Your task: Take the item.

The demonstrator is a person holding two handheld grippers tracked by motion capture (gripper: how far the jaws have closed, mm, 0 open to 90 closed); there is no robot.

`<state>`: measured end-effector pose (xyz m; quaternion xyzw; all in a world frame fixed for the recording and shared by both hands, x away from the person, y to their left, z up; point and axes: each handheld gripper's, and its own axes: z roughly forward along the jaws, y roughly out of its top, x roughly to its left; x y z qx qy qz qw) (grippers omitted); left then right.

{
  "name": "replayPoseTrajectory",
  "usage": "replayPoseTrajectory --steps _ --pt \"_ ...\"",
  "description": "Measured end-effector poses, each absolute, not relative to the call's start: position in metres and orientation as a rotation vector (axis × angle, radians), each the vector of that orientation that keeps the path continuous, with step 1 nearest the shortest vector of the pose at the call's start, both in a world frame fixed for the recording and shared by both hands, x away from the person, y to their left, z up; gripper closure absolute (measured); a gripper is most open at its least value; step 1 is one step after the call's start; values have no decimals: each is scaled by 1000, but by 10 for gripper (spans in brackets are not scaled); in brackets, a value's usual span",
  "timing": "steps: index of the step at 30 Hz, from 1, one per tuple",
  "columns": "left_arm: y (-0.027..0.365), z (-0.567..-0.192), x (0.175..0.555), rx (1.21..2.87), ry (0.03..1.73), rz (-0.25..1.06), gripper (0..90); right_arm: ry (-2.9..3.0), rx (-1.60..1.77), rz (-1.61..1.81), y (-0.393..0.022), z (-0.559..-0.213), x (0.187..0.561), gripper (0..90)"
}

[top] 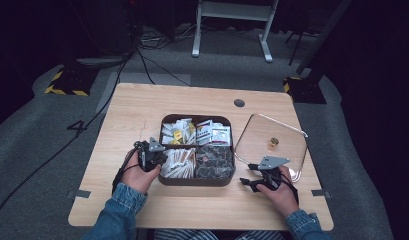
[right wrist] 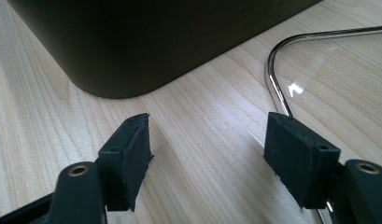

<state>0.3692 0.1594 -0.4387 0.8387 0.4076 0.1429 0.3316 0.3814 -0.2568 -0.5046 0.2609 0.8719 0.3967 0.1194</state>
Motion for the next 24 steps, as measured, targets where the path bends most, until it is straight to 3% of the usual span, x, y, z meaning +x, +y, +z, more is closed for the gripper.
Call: replayPoseTrajectory --steps 12,24 --pt "159 -408 354 2045 902 326 899 2549 763 1160 -257 -505 381 318" --pt "144 -393 340 2041 802 288 898 2549 763 1160 -257 -505 381 318"
